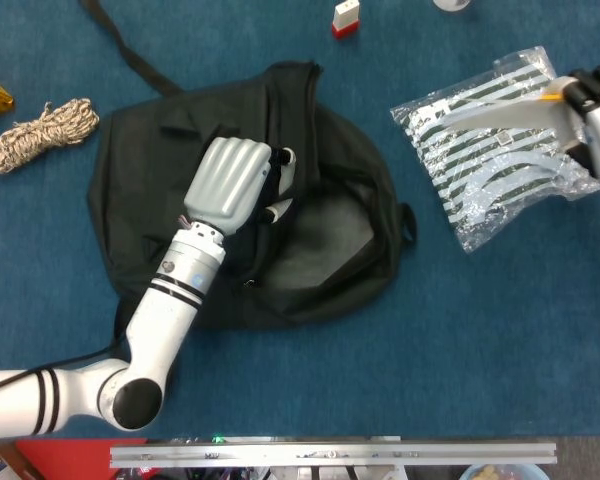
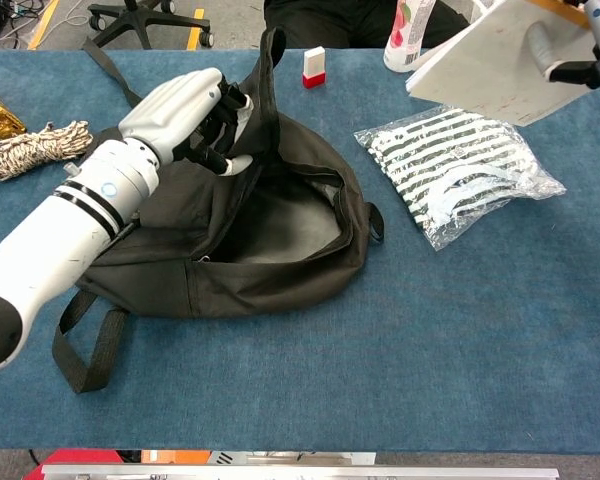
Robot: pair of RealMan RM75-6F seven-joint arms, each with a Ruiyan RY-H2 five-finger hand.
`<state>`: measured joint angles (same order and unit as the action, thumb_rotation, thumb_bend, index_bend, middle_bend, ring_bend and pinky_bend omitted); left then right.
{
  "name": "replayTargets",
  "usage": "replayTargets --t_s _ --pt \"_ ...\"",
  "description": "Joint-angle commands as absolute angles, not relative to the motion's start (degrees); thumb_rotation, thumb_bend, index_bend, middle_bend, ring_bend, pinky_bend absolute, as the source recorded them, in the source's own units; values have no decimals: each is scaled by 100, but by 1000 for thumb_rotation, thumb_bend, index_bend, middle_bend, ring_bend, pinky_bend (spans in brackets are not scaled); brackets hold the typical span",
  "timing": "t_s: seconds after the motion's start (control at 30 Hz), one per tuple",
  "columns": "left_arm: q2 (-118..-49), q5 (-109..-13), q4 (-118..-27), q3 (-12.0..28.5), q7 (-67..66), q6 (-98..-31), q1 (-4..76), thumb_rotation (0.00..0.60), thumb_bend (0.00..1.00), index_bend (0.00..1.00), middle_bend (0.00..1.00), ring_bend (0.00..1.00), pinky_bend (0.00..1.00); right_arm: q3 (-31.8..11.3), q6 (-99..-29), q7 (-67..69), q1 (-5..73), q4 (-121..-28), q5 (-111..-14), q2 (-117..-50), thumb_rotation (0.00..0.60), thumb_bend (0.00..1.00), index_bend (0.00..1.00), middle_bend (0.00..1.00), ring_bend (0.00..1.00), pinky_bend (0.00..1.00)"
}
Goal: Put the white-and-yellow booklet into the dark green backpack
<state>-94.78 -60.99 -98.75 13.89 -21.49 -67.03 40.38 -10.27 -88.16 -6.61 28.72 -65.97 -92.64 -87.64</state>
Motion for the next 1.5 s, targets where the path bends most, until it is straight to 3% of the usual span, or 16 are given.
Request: replayTargets --t_s 0.03,0.53,0.9,1.5 --pt "-9284 -6068 -10128 1496 -2019 -6605 4023 600 296 744 836 831 1000 -1009 -8738 -720 2989 -6608 -9358 -8874 600 447 898 688 591 724" --pt "-8741 -6020 -10833 1680 -1969 -6598 4063 600 296 743 834 831 1000 -932 -8450 -907 3685 -6268 -9867 -9676 600 447 908 696 598 732" --pt "-8307 -6121 -11023 1605 -1732 -6543 3979 600 296 741 833 826 1000 -673 -8496 -768 4338 -4895 -10498 -10597 600 447 924 707 607 737" --pt "-8027 -6290 -11057 1518 -1453 -6545 3924 600 295 740 832 824 1000 -873 -8498 -590 4982 -4002 -10252 -11645 600 447 926 709 612 738"
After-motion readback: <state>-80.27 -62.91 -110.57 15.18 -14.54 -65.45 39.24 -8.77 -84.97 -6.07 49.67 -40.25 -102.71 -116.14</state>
